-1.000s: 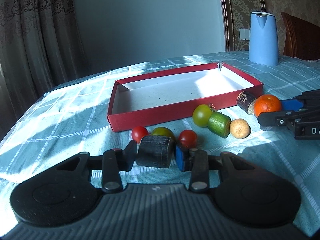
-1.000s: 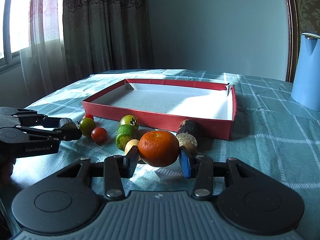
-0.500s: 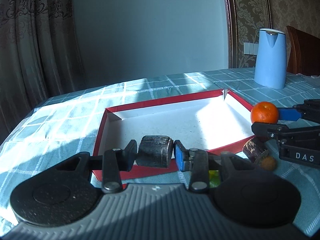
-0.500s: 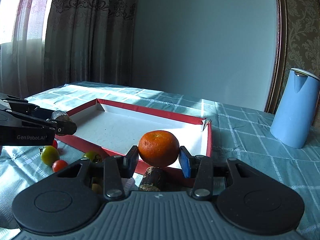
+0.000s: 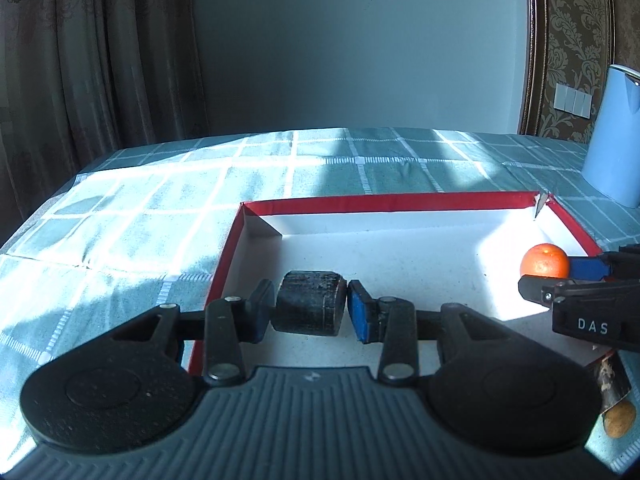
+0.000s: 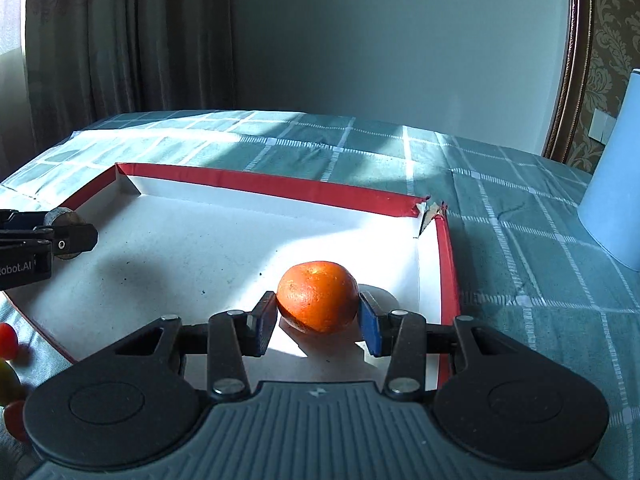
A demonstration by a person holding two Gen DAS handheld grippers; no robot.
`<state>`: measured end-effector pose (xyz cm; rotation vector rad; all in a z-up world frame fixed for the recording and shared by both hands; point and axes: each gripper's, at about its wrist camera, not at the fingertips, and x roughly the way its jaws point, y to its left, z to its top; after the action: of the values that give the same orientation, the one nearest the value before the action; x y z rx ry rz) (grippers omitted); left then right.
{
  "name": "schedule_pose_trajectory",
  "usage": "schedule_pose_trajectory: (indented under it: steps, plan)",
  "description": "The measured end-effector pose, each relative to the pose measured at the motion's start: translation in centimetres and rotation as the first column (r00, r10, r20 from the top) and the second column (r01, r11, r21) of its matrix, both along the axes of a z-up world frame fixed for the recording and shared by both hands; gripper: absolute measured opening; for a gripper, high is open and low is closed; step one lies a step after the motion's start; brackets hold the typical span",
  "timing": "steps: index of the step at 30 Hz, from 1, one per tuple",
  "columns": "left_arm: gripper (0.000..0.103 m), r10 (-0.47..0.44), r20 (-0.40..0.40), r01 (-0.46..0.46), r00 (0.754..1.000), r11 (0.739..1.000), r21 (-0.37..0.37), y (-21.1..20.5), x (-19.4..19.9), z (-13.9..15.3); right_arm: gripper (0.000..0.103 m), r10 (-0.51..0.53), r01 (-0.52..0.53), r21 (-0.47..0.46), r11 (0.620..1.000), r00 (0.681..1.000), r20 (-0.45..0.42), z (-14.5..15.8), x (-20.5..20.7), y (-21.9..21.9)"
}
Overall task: Organize fruits
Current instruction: 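Carry the mandarin and log into the red tray and open both tools, then move the left tool to the green tomato while the right tool approaches a tan round fruit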
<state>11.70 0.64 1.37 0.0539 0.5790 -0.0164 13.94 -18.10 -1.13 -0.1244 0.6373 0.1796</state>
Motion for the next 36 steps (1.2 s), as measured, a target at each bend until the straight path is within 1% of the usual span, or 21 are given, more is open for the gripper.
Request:
schedule_pose_trajectory:
  steps: [2, 4, 6, 7, 8, 9, 10, 12, 13, 17, 19, 21, 22, 26, 29, 32, 34, 36]
  plan:
    - [0.036, 0.008, -0.025, -0.008, 1.0, 1.0, 0.01, 0.0, 0.8, -0.4, 0.043, -0.004, 0.004, 0.001, 1.0, 1.0, 0.003, -0.1, 0.4, 0.0]
    - [0.037, 0.005, -0.049, -0.005, 0.999, 1.0, -0.002, 0.2, 1.3, -0.7, 0.043, -0.005, 0.005, 0.007, 1.0, 1.0, -0.001, 0.0, 0.6, 0.0]
    - [0.036, 0.005, -0.062, -0.005, 0.998, 1.0, -0.014, 0.3, 1.5, -0.9, 0.043, -0.004, 0.004, 0.01, 1.0, 1.0, 0.0, 0.0, 0.6, -0.1]
    - [0.037, 0.002, -0.056, -0.003, 0.998, 1.0, -0.014, 0.3, 1.4, -0.9, 0.043, -0.004, 0.004, 0.006, 1.0, 1.0, 0.003, 0.0, 0.6, -0.1]
    - [0.042, 0.004, -0.049, -0.005, 0.999, 1.0, -0.009, 0.3, 1.3, -0.9, 0.044, -0.006, 0.006, 0.0, 1.0, 1.0, 0.003, 0.0, 0.6, 0.0]
    - [0.055, 0.011, -0.037, -0.011, 0.999, 1.0, -0.003, 0.3, 1.3, -0.9, 0.044, -0.009, 0.009, -0.006, 1.0, 1.0, -0.002, -0.1, 0.6, 0.1]
    - [0.06, 0.012, -0.021, -0.012, 1.0, 1.0, -0.001, 0.3, 1.1, -0.8, 0.045, -0.013, 0.013, -0.006, 1.0, 1.0, -0.006, -0.2, 0.7, 0.1]
    - [0.074, 0.009, 0.012, -0.009, 1.0, 1.0, -0.003, 0.3, 0.6, -0.5, 0.054, -0.023, 0.023, -0.001, 1.0, 1.0, -0.004, -0.2, 0.7, -0.2]
    - [0.076, 0.009, 0.027, -0.009, 1.0, 1.0, -0.002, 0.3, 0.3, -0.4, 0.057, -0.029, 0.029, 0.008, 1.0, 1.0, 0.003, -0.2, 0.6, -0.4]
    - [0.076, 0.014, 0.071, -0.014, 0.997, 1.0, -0.003, 0.5, -0.9, -0.1, 0.059, -0.043, 0.042, 0.03, 0.999, 0.999, 0.02, -0.1, 0.1, -0.9]
    - [0.079, 0.022, 0.097, -0.021, 0.995, 1.0, -0.006, 0.8, -1.7, 0.1, 0.061, -0.045, 0.045, 0.033, 0.998, 0.999, 0.029, -0.1, -0.1, -1.0]
    - [0.084, 0.035, 0.125, -0.033, 0.992, 0.999, -0.018, 1.4, -2.7, 0.3, 0.061, -0.048, 0.047, 0.04, 0.998, 0.998, 0.048, 0.1, -0.7, -1.2]
    - [0.084, 0.041, 0.132, -0.038, 0.99, 0.999, -0.024, 1.6, -3.1, 0.4, 0.061, -0.05, 0.047, 0.051, 0.998, 0.997, 0.061, 0.2, -1.2, -1.4]
    - [0.086, 0.049, 0.14, -0.042, 0.989, 0.998, -0.053, 3.1, -5.4, 0.3, 0.061, -0.075, 0.064, 0.094, 0.993, 0.991, 0.111, 0.9, -3.3, -2.6]
    - [0.087, 0.039, 0.129, -0.033, 0.991, 0.999, -0.043, 3.8, -7.6, -0.2, 0.061, -0.075, 0.063, 0.097, 0.993, 0.989, 0.128, 1.2, -4.8, -2.9]
    - [0.087, 0.016, 0.127, -0.012, 0.992, 0.999, -0.035, 4.3, -9.4, -0.6, 0.061, -0.061, 0.05, 0.075, 0.996, 0.987, 0.15, 1.4, -6.4, -2.8]
    - [0.087, -0.001, 0.131, 0.007, 0.991, 0.999, -0.049, 4.6, -10.8, -0.8, 0.061, -0.054, 0.045, 0.056, 0.997, 0.983, 0.174, 1.5, -7.8, -2.6]
    - [0.088, -0.038, 0.134, 0.048, 0.99, 0.996, -0.071, 4.9, -12.1, -0.8, 0.061, -0.048, 0.04, 0.044, 0.998, 0.979, 0.197, 1.6, -9.0, -2.5]
